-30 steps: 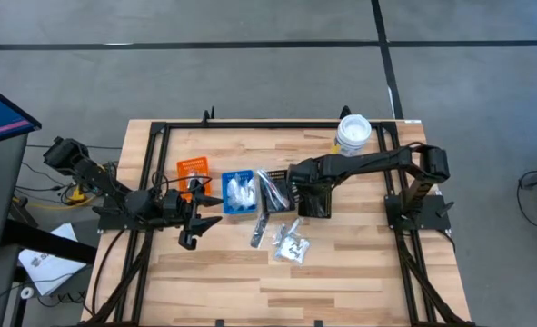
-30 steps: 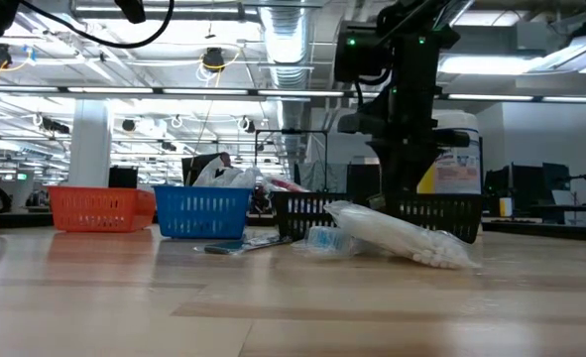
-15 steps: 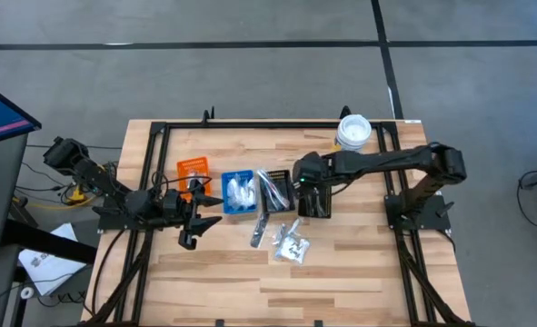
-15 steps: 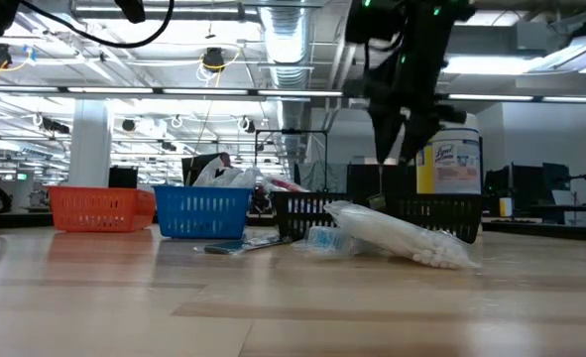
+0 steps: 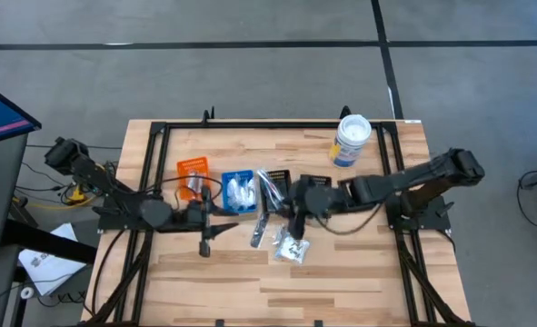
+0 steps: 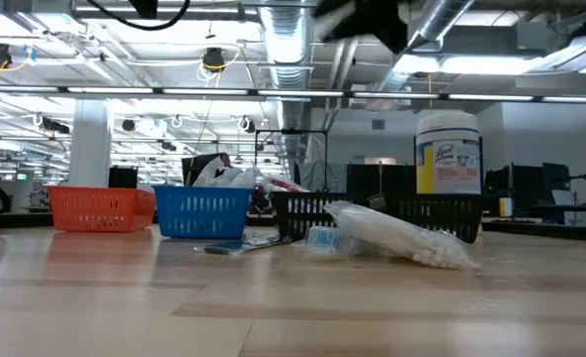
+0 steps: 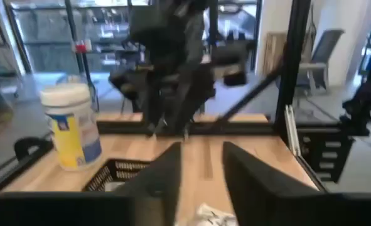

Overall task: Pick & Place Travel size toiletries
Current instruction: Adjust the black comb

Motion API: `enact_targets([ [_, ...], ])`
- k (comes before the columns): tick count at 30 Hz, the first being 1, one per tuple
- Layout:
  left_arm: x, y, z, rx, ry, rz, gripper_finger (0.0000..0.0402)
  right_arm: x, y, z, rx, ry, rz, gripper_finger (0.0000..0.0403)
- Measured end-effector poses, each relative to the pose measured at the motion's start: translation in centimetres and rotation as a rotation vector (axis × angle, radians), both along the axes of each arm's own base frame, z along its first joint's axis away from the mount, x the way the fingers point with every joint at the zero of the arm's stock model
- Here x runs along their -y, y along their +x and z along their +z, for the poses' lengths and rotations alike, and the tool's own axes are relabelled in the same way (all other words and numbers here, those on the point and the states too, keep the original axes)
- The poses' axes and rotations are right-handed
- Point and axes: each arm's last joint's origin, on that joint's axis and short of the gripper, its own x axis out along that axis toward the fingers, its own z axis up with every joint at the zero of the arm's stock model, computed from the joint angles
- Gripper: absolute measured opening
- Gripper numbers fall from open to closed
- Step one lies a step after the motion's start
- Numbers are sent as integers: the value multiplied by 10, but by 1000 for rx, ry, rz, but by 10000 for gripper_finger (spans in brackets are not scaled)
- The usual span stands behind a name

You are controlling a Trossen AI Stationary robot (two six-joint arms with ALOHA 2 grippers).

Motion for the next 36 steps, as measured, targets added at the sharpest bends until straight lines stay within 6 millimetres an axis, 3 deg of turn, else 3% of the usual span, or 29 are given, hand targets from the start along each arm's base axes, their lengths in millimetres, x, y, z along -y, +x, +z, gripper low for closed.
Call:
enact_targets([
  [4, 5, 7, -3, -39, -14, 5, 24, -19, 1, 17, 150, -87, 121, 95],
  [7, 6, 11, -17, -114, -38, 21, 7, -20, -7, 24, 160, -107, 147, 29],
  [9, 5, 17, -28, -162, -65, 51, 2, -21, -10, 27, 168, -114, 153, 10],
  [17, -4, 53, -76, -371, -171, 77, 0, -22, -9, 25, 161, -121, 159, 6],
  [22, 2, 78, -100, -538, -167, 99, 0, -25, -10, 25, 159, -135, 173, 3],
  [28, 7, 101, -116, -647, -116, 182, 0, -26, -11, 25, 150, -145, 184, 2],
  [36, -16, 115, -139, -716, -147, 297, 0, -28, -13, 22, 125, -148, 194, 2],
])
